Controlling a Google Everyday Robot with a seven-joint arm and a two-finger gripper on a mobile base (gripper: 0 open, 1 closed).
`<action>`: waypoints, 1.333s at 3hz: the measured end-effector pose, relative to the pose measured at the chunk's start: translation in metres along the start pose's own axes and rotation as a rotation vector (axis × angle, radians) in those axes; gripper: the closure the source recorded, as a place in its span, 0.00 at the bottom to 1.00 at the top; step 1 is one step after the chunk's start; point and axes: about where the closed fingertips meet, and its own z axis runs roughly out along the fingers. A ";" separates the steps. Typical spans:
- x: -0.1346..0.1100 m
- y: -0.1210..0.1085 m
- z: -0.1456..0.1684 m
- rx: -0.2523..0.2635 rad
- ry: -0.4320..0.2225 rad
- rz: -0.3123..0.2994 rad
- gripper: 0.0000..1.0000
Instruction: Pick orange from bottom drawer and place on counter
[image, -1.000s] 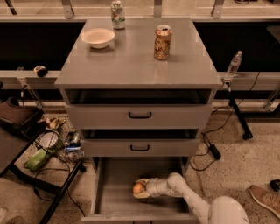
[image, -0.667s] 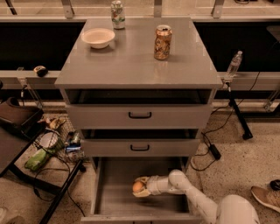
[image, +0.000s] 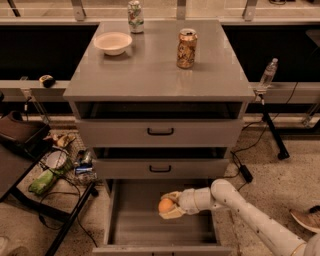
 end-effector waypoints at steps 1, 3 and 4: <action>-0.049 -0.003 -0.071 0.080 -0.002 0.058 1.00; -0.115 -0.049 -0.173 0.225 0.035 0.142 1.00; -0.117 -0.049 -0.173 0.224 0.033 0.143 1.00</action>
Offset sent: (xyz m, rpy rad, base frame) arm 0.0517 -0.1330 0.2120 -0.0634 0.0480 -0.3426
